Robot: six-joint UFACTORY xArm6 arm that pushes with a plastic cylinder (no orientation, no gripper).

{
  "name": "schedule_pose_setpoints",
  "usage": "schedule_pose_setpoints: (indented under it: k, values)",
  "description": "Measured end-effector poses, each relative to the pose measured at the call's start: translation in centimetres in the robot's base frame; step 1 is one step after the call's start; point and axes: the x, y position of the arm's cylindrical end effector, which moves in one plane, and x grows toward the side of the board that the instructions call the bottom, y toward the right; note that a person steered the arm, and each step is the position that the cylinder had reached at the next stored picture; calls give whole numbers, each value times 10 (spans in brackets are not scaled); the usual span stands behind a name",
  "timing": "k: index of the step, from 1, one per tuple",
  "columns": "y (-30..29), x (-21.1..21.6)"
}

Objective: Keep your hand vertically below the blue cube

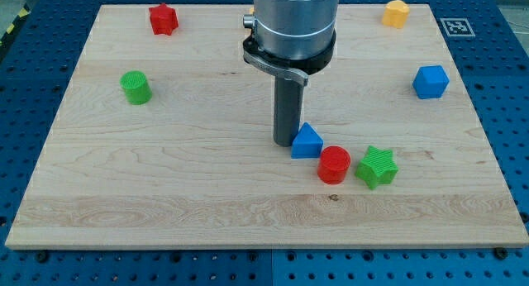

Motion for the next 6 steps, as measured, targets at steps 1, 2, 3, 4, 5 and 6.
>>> schedule_pose_setpoints:
  k: [1,2,3,4,5,6]
  values:
    - [-6,-35]
    - [11,-44]
    - [61,-44]
    - [93,-44]
    - [116,-44]
    - [174,-44]
